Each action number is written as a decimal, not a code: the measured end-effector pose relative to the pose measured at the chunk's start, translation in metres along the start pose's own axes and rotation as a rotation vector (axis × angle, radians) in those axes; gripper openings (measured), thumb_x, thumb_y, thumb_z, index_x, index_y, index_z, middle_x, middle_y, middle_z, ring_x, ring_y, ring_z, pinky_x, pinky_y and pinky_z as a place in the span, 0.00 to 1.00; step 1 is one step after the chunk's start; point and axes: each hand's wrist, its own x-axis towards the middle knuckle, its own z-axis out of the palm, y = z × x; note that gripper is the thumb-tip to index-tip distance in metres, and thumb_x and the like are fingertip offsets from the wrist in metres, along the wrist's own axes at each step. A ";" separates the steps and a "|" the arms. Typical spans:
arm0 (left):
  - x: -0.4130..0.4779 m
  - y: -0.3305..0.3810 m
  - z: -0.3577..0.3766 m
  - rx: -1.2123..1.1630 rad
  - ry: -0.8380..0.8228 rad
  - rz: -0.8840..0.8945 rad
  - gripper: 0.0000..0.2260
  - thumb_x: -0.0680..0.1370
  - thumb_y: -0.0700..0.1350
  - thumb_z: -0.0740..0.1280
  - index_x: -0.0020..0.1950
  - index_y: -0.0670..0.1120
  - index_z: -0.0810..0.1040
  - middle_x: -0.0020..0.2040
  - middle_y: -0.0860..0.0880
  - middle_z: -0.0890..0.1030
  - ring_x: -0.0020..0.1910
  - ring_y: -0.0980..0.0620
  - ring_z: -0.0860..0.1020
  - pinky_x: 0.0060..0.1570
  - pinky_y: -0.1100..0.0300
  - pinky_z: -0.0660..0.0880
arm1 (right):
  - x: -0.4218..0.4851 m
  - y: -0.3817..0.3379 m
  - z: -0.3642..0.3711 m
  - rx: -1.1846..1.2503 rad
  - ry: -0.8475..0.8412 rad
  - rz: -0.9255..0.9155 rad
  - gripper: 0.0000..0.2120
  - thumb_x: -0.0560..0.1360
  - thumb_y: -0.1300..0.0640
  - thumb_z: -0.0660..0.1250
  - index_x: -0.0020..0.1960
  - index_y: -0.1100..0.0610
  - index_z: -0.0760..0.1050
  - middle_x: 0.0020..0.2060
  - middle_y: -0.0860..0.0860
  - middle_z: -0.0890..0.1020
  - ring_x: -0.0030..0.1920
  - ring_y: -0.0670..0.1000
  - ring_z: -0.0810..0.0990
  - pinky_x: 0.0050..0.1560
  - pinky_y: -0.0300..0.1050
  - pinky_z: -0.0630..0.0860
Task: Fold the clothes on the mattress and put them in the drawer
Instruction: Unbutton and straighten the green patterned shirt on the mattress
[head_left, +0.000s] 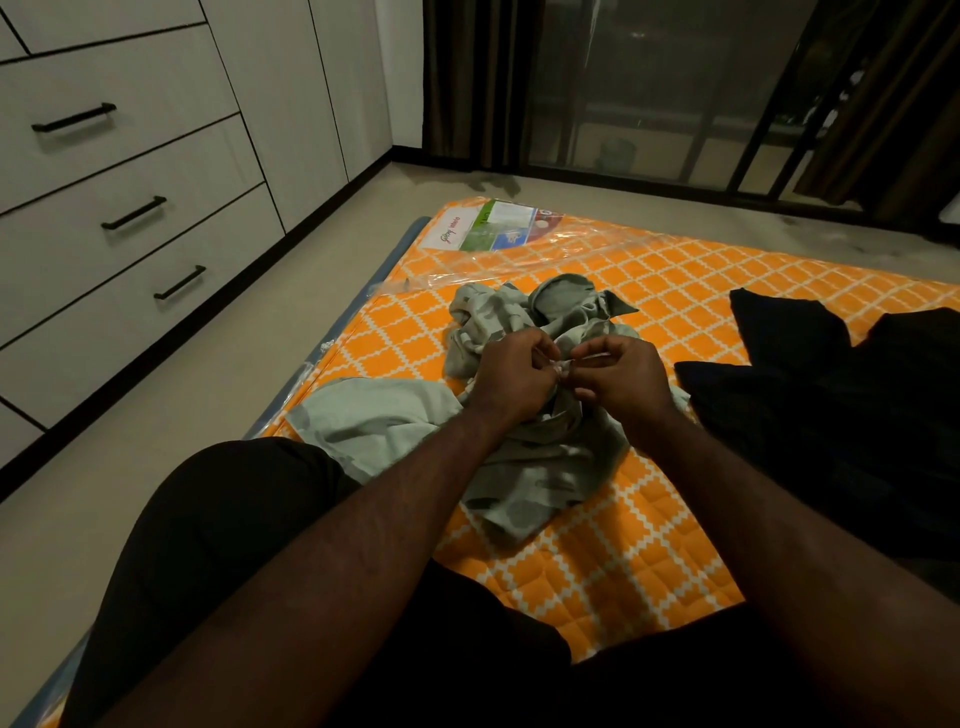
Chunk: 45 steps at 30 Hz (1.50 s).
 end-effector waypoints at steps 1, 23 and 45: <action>0.000 -0.001 0.001 0.004 -0.002 0.000 0.06 0.73 0.38 0.75 0.47 0.45 0.83 0.39 0.50 0.83 0.36 0.62 0.78 0.36 0.65 0.75 | 0.000 0.001 0.000 -0.025 -0.002 -0.017 0.11 0.67 0.67 0.81 0.46 0.60 0.82 0.40 0.58 0.87 0.42 0.55 0.88 0.40 0.49 0.84; 0.006 0.001 -0.003 -0.135 -0.145 0.135 0.24 0.74 0.35 0.68 0.69 0.50 0.74 0.61 0.49 0.78 0.55 0.54 0.77 0.50 0.61 0.77 | -0.004 0.003 0.004 -0.562 0.020 -0.472 0.15 0.68 0.62 0.77 0.46 0.55 0.71 0.34 0.47 0.79 0.35 0.46 0.80 0.33 0.37 0.72; 0.009 -0.011 -0.003 0.106 -0.086 0.190 0.11 0.74 0.44 0.69 0.55 0.47 0.84 0.45 0.49 0.85 0.43 0.53 0.82 0.45 0.50 0.81 | -0.003 0.002 0.004 -0.553 0.073 -0.538 0.14 0.74 0.61 0.77 0.54 0.54 0.74 0.39 0.42 0.79 0.41 0.44 0.83 0.37 0.35 0.78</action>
